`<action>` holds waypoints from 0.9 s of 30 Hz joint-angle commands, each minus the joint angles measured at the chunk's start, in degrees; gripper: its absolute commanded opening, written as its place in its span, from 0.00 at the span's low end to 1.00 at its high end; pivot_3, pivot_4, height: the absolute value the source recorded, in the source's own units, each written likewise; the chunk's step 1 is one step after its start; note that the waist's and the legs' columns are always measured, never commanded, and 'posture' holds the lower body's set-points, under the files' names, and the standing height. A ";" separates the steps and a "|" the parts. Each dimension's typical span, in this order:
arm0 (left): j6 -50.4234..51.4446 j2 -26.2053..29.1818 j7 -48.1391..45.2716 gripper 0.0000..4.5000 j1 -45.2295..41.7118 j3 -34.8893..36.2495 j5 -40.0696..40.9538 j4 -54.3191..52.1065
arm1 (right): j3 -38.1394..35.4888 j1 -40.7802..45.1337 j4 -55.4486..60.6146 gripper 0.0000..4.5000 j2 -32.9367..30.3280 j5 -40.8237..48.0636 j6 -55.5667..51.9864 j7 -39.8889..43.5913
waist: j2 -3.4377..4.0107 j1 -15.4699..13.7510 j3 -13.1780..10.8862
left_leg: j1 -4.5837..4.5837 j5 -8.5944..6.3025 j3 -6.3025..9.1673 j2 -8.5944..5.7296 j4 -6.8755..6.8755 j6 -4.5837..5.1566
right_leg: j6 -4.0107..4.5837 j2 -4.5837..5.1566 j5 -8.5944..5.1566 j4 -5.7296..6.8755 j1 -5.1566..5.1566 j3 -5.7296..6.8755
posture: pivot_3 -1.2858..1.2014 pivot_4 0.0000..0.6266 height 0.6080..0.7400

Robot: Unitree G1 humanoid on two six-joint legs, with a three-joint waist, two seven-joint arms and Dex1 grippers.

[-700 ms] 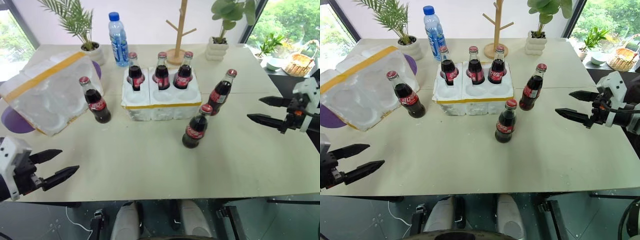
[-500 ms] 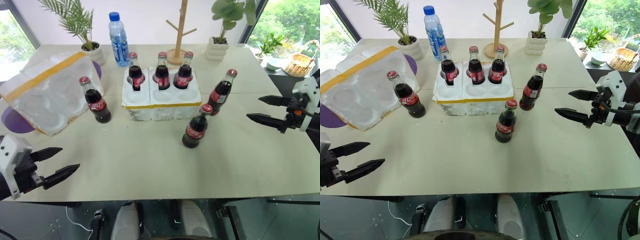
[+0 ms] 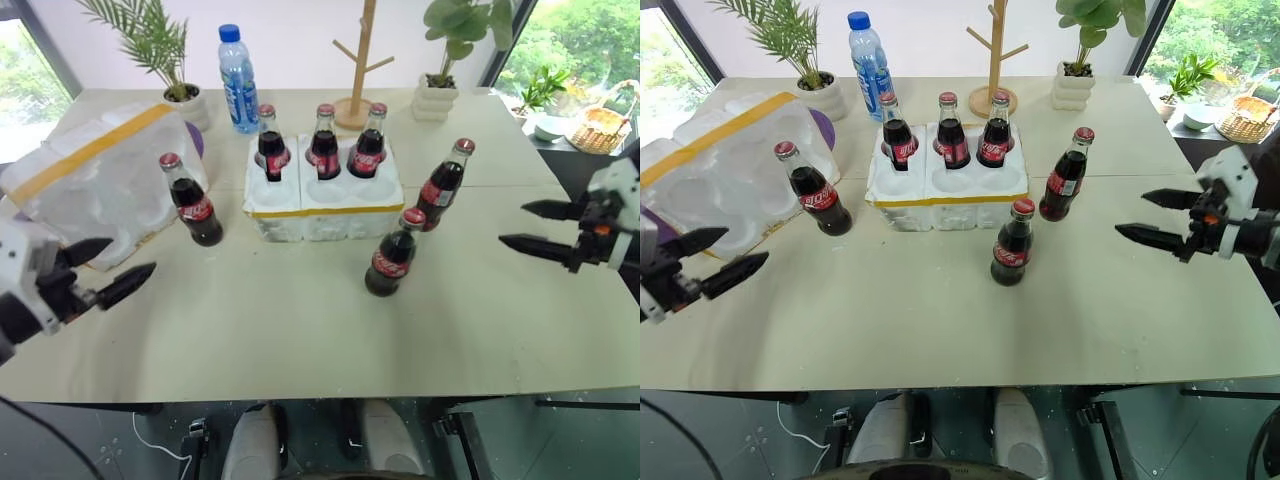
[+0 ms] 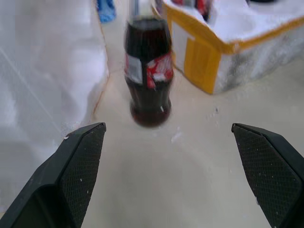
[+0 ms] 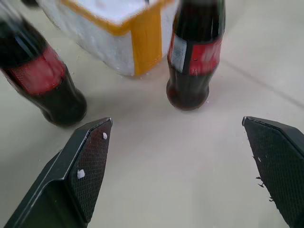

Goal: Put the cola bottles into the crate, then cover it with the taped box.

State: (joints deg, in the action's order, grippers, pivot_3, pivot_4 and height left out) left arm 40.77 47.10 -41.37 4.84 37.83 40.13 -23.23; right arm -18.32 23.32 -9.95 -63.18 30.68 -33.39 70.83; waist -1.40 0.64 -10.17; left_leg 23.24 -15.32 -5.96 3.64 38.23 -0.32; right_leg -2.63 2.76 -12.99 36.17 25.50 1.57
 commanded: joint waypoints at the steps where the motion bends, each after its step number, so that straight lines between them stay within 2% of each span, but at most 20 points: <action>1: -1.44 -0.56 1.93 0.99 -4.55 -5.47 -1.78 1.71 | -5.35 3.23 6.86 1.00 -5.96 8.19 -6.76 5.69 | 0.11 -0.02 -0.04 | 0.01 0.00 0.00 -0.01 0.00 0.00 | -0.01 0.01 0.00 0.01 0.01 -0.01 | 0.52 0.24 1.00; 4: -2.80 -0.43 1.98 0.99 -8.59 -9.90 -3.97 4.41 | -6.32 4.97 10.52 1.00 -8.89 13.08 -11.43 8.70 | 0.09 0.00 -0.05 | 0.00 0.00 0.02 0.02 -0.05 0.00 | -0.02 -0.07 0.00 -0.01 0.01 0.01 | 0.52 0.24 1.00; 7: -4.94 -0.62 1.84 0.99 -15.02 -15.17 -7.12 10.36 | -5.56 10.33 12.93 1.00 -10.36 17.99 -15.87 8.67 | 0.05 0.09 -0.04 | -0.03 0.00 0.02 0.06 -0.04 0.00 | -0.01 -0.11 0.01 0.00 0.00 0.03 | 0.52 0.24 1.00; 13: -8.96 -1.63 0.48 0.99 -23.84 -22.36 -12.20 20.41 | -3.96 18.24 15.64 1.00 -9.63 23.65 -21.49 6.16 | 0.03 -0.01 -0.04 | 0.03 0.01 0.00 0.03 -0.01 -0.02 | 0.05 -0.06 0.04 -0.01 0.04 0.01 | 0.52 0.24 1.00; 21: -13.91 -6.64 0.57 0.99 -32.00 -28.38 -17.93 31.50 | -3.41 18.43 19.27 1.00 -7.88 26.15 -22.53 3.73 | 0.00 -0.17 -0.05 | 0.11 0.01 0.00 0.00 0.00 -0.01 | -0.12 -0.02 0.14 -0.01 0.06 0.05 | 0.52 0.24 1.00; 27: -18.34 -8.87 1.00 0.99 -35.75 -30.05 -21.85 38.27 | -1.83 19.41 20.40 1.00 -6.75 27.05 -22.58 2.60 | -0.01 -0.05 -0.05 | 0.11 0.02 0.00 -0.01 0.04 -0.01 | -0.15 -0.02 0.16 0.02 0.05 0.05 | 0.52 0.24 1.00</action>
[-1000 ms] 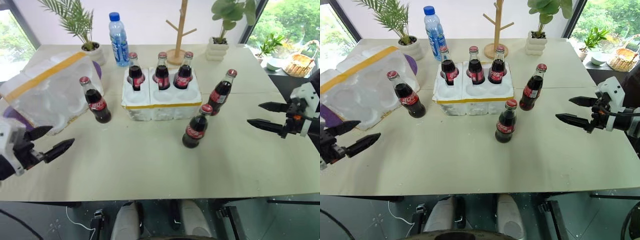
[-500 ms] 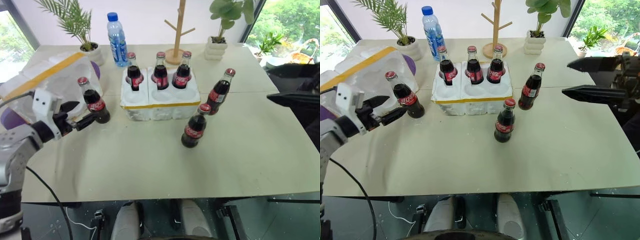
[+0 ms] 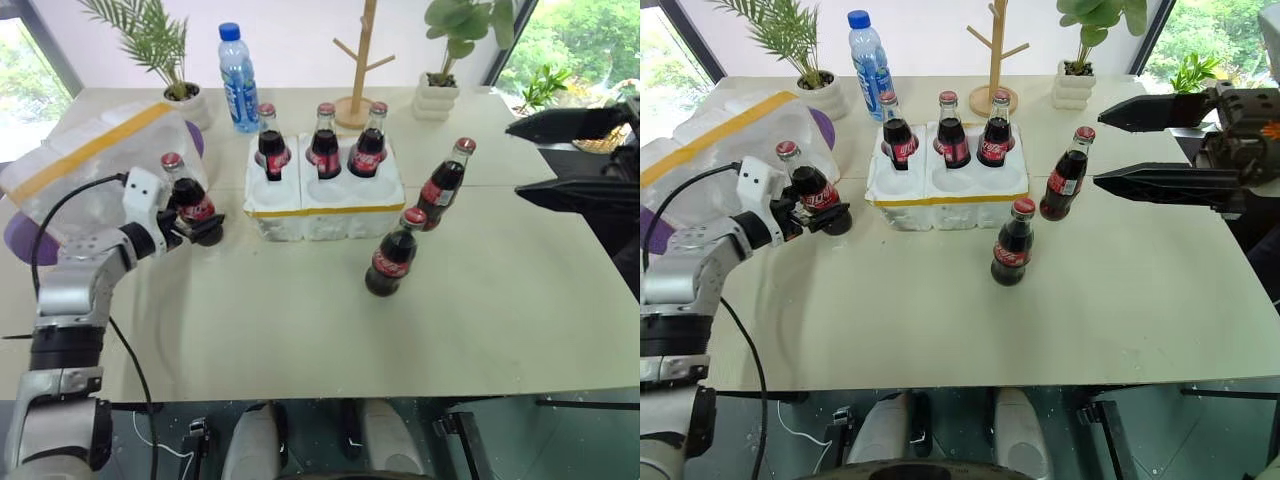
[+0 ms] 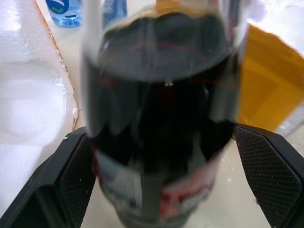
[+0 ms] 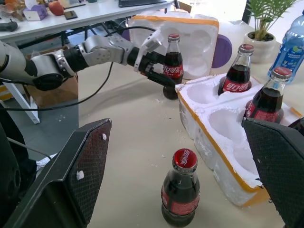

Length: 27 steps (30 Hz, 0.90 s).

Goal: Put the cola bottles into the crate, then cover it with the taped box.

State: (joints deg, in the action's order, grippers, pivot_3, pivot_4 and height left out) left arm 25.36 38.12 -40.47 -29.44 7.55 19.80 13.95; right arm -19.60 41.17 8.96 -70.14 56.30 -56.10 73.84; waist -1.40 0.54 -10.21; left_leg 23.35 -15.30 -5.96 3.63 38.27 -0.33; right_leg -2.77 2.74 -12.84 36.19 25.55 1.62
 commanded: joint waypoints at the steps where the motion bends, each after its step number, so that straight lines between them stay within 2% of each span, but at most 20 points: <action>1: -3.42 -0.06 -0.25 0.99 -1.57 0.37 -1.55 1.30 | -0.43 1.52 1.62 1.00 0.28 1.50 0.21 -0.53 | 0.00 0.18 0.00 | 0.00 0.00 0.00 0.00 0.00 0.00 | -0.01 -0.02 0.00 0.00 0.00 0.00 | 0.52 0.24 1.00; 4: -2.45 0.89 -1.36 0.81 -1.02 1.89 -0.46 -0.32 | 0.09 1.41 2.18 1.00 0.99 1.31 0.59 -1.39 | 0.00 0.12 0.00 | 0.00 0.00 0.00 0.03 -0.02 0.00 | -0.04 -0.04 0.02 0.01 0.02 0.02 | 0.52 0.24 1.00; 6: -0.90 2.18 -2.48 0.63 -0.07 2.85 0.57 -2.67 | 0.08 1.27 2.37 1.00 1.35 1.29 0.63 -1.83 | 0.00 0.11 0.00 | 0.01 0.00 0.00 0.04 -0.02 0.00 | -0.04 -0.05 0.02 0.02 0.02 0.05 | 0.52 0.24 1.00; 10: 3.70 5.53 -6.32 0.63 2.27 5.20 4.81 -9.00 | 0.09 0.75 2.75 1.00 2.00 0.84 0.79 -2.97 | -0.03 0.24 -0.03 | 0.01 0.00 0.03 0.07 -0.02 0.00 | -0.04 -0.03 0.02 0.01 0.03 0.04 | 0.52 0.24 1.00; 14: 14.46 10.00 -11.67 0.63 3.87 8.99 14.80 -18.85 | -0.38 0.11 3.15 1.00 2.27 1.00 0.39 -4.28 | -0.14 0.16 -0.09 | 0.08 0.00 0.05 0.08 -0.02 0.00 | -0.04 -0.02 0.02 0.03 0.11 0.05 | 0.52 0.24 1.00; 17: 23.01 12.21 -13.81 0.63 0.21 11.08 23.39 -22.68 | -0.65 -0.38 3.37 1.00 2.49 0.91 0.49 -5.30 | -0.15 -0.19 -0.09 | 0.10 0.00 0.06 0.08 -0.02 -0.01 | -0.03 0.02 0.01 0.03 0.12 0.05 | 0.52 0.24 1.00; 19: 25.38 12.02 -13.70 0.63 -4.32 10.55 25.95 -22.50 | -0.85 -0.63 3.61 1.00 2.75 1.06 0.43 -6.05 | -0.15 -0.53 -0.09 | 0.11 0.01 0.05 0.02 0.01 -0.02 | -0.02 0.04 0.00 0.02 0.08 0.04 | 0.52 0.24 1.00; 22: 24.45 8.14 -12.38 0.63 -14.44 7.14 25.44 -17.76 | -1.23 -1.14 4.25 1.00 3.39 1.36 0.38 -7.47 | -0.16 -1.17 -0.09 | 0.09 0.02 0.01 -0.04 0.11 -0.03 | -0.05 0.00 0.01 0.02 0.01 0.04 | 0.52 0.24 1.00; 27: 13.02 0.98 -12.91 0.63 -26.30 -3.10 13.34 -3.16 | -2.53 -1.91 5.24 1.00 4.24 2.45 -0.40 -10.27 | -0.14 -1.32 -0.08 | 0.07 0.02 0.05 -0.09 0.30 -0.03 | -0.10 -0.10 0.04 0.04 -0.15 0.09 | 0.52 0.24 1.00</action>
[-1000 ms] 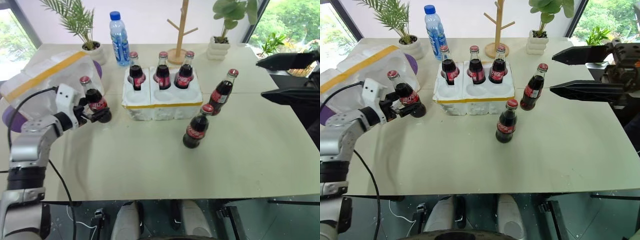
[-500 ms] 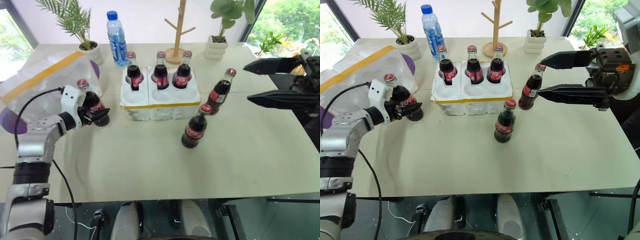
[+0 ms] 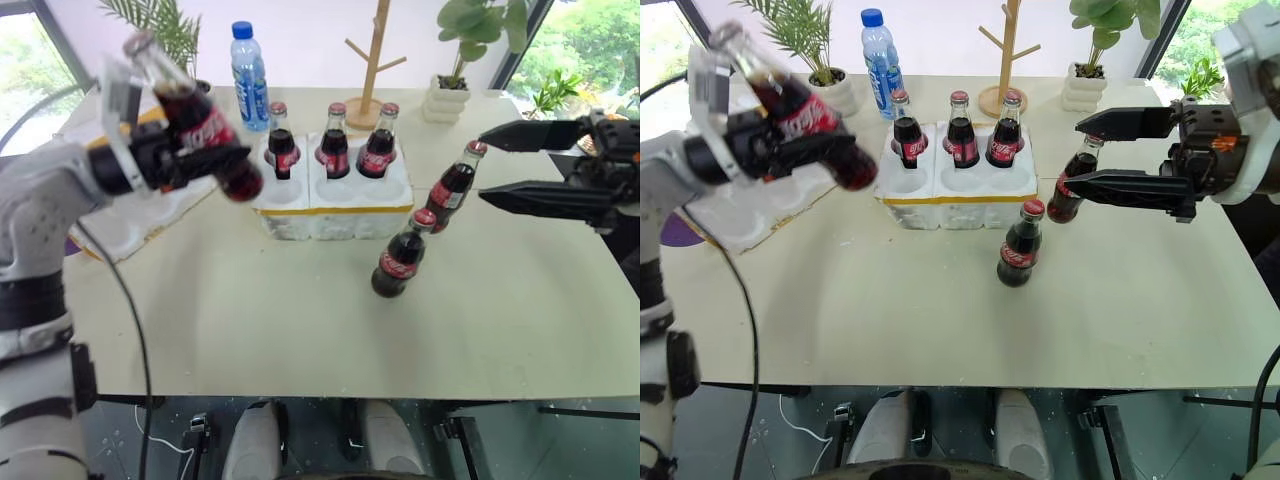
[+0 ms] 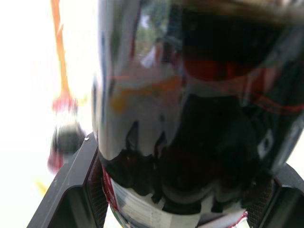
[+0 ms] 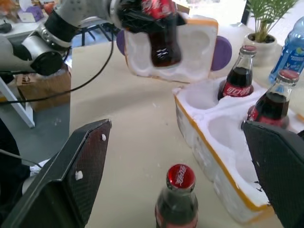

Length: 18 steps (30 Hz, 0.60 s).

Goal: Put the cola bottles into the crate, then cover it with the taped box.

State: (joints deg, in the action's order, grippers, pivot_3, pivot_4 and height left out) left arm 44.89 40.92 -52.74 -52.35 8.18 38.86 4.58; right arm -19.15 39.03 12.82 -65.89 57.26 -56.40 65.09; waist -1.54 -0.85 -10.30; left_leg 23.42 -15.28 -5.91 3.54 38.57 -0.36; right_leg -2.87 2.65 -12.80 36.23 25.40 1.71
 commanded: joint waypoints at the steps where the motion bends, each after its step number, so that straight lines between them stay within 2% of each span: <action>1: -8.89 -3.28 -1.40 0.63 -4.90 -5.44 -7.79 9.60 | -3.47 -0.22 1.68 1.00 0.03 1.76 -0.26 -2.08 | 0.01 0.19 0.00 | 0.00 0.00 -0.01 0.00 0.02 0.01 | -0.01 0.00 0.01 0.00 0.00 -0.01 | 0.52 0.24 1.00; 7: -20.70 -7.68 -5.25 0.63 -8.87 -12.60 -18.31 23.46 | -6.28 -3.66 3.62 1.00 0.39 3.13 -1.11 -5.38 | -0.01 0.54 -0.02 | 0.06 -0.02 -0.01 0.08 0.09 0.04 | -0.05 -0.10 0.03 0.03 0.08 -0.01 | 0.52 0.24 1.00; 15: -25.57 -10.05 -7.90 0.63 -7.41 -15.36 -24.20 28.12 | -8.13 -8.01 4.52 1.00 1.14 3.50 -0.30 -7.94 | -0.02 0.27 -0.03 | 0.19 -0.07 -0.03 0.09 0.16 0.13 | -0.05 -0.06 0.03 0.03 0.16 -0.02 | 0.52 0.24 1.00; 17: -26.89 -11.62 -7.16 0.86 -6.82 -16.09 -25.96 30.10 | -7.28 -8.19 3.95 1.00 1.45 2.58 0.58 -8.15 | -0.02 0.25 -0.03 | 0.18 -0.08 -0.01 0.10 0.23 0.14 | -0.05 -0.07 0.03 0.03 0.14 -0.02 | 0.52 0.24 1.00; 18: -27.45 -12.38 -6.56 0.93 -6.75 -16.20 -26.77 31.33 | -6.69 -8.30 3.63 1.00 1.52 1.77 1.14 -8.20 | 0.00 0.20 -0.02 | 0.19 -0.08 0.00 0.10 0.28 0.14 | -0.05 -0.07 0.03 0.04 0.12 -0.02 | 0.52 0.24 1.00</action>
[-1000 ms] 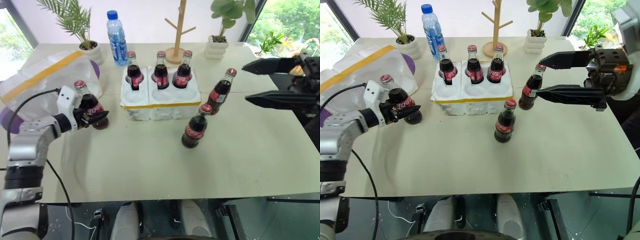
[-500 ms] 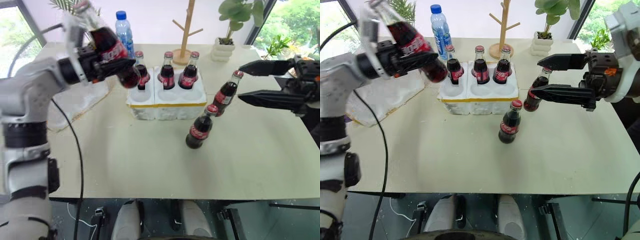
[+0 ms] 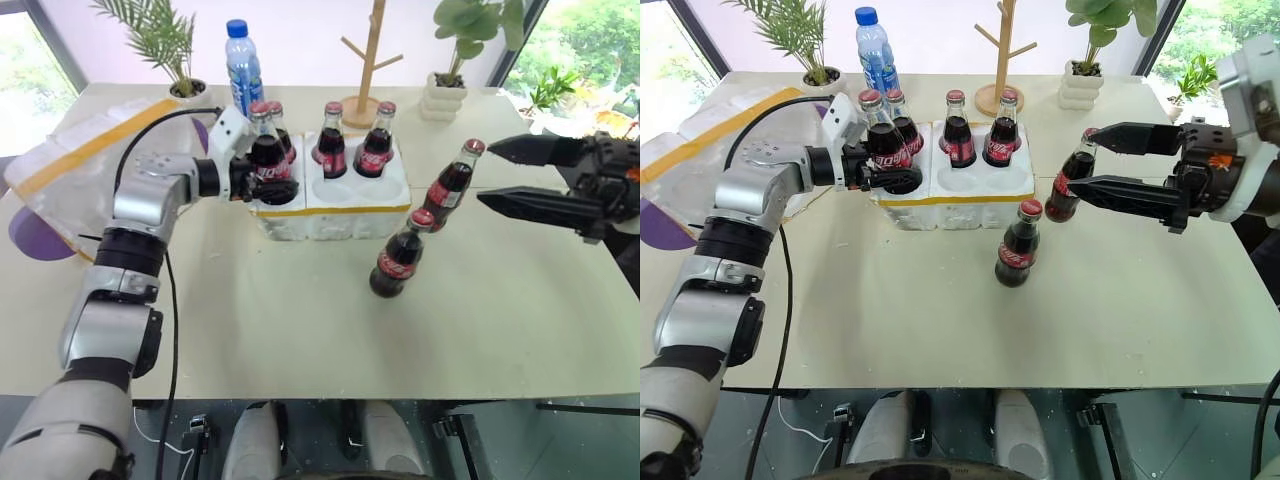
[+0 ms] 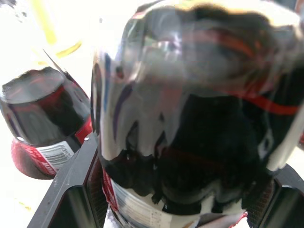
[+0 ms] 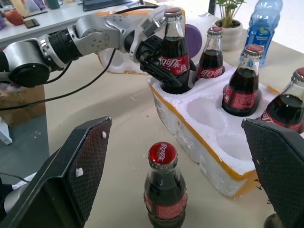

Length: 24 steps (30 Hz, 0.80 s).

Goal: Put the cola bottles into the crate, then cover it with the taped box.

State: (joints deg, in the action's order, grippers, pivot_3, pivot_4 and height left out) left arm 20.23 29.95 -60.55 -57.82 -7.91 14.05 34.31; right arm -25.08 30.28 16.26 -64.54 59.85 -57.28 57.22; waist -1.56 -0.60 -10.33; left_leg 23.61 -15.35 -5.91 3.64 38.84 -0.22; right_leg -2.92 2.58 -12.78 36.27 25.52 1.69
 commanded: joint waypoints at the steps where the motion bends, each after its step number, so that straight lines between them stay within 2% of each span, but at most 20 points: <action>1: -3.37 -2.17 2.03 0.99 -1.31 -0.04 -2.69 2.98 | -0.07 0.10 -0.04 1.00 0.14 -2.03 2.90 -0.20 | 0.03 -0.06 0.02 | -0.01 0.00 0.02 0.00 0.05 0.00 | 0.00 0.00 0.00 0.00 -0.06 0.00 | 0.52 0.24 1.00; 5: -4.90 -3.44 3.58 0.99 -1.54 0.86 -4.01 5.62 | 1.01 -1.20 -1.07 1.00 0.01 -4.72 4.94 0.64 | 0.01 -0.17 0.04 | -0.04 -0.01 0.03 -0.01 0.17 0.02 | -0.01 0.04 0.01 0.02 -0.14 0.00 | 0.52 0.24 1.00; 8: -3.61 -2.58 3.44 0.99 -1.99 3.24 -2.29 3.27 | 0.85 -4.01 -2.12 1.00 -0.32 -8.28 7.70 1.53 | 0.01 -0.16 0.04 | -0.04 -0.03 0.02 -0.02 0.18 0.04 | -0.03 0.07 0.02 0.03 -0.14 0.00 | 0.52 0.24 1.00; 10: -1.15 -0.44 2.91 0.99 -2.52 5.90 -0.12 -0.50 | 0.05 -7.58 -2.04 1.00 -0.25 -11.05 10.03 2.09 | -0.02 -0.10 0.01 | -0.02 -0.03 0.03 -0.02 0.18 0.06 | -0.05 0.05 0.02 0.03 -0.14 0.00 | 0.52 0.24 1.00; 13: 3.81 3.38 1.39 0.99 -3.03 10.26 4.00 -6.57 | -2.47 -11.80 -1.83 1.00 0.47 -10.23 8.54 1.74 | -0.02 0.25 0.01 | 0.04 -0.03 0.04 0.00 0.18 0.06 | -0.08 0.01 0.03 0.04 -0.06 0.00 | 0.52 0.24 1.00; 16: 14.00 7.86 -0.89 0.99 -2.69 14.90 11.14 -15.31 | -3.20 -18.67 1.91 1.00 2.27 -13.75 12.65 1.49 | 0.00 0.34 0.02 | -0.02 -0.03 0.05 0.03 0.17 0.06 | -0.11 -0.02 0.03 0.13 -0.07 0.00 | 0.52 0.24 1.00; 18: 21.22 11.48 -4.04 0.99 -0.46 16.23 16.21 -22.53 | -2.69 -22.69 4.49 1.00 3.87 -15.57 14.35 0.55 | -0.01 0.35 0.02 | -0.05 -0.03 0.08 0.04 0.16 0.06 | -0.13 -0.04 0.01 0.15 -0.10 0.02 | 0.52 0.24 1.00; 21: 25.54 18.43 -10.90 0.99 8.77 15.26 21.13 -36.11 | -0.63 -27.92 9.30 1.00 8.36 -16.94 17.18 -0.83 | 0.16 0.73 0.12 | -0.20 -0.04 0.08 0.03 0.12 0.05 | -0.19 0.00 -0.04 0.18 -0.18 -0.05 | 0.52 0.24 1.00; 24: 27.61 22.37 -13.11 0.99 18.02 13.82 23.98 -47.04 | 2.15 -28.69 11.11 1.00 13.19 -16.91 17.39 -4.58 | 0.14 1.18 0.11 | -0.24 -0.02 0.08 0.01 0.14 0.02 | -0.20 0.03 -0.06 0.23 -0.23 -0.04 | 0.52 0.24 1.00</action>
State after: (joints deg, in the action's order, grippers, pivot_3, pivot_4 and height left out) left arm 47.03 51.04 -72.43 -40.59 6.54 36.04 -7.44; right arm -22.81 0.90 25.26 -52.04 42.86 -40.87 54.41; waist -1.42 0.58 -10.22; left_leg 23.37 -15.37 -5.82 3.66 39.02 -0.21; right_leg -3.09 2.61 -12.85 36.51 25.28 1.66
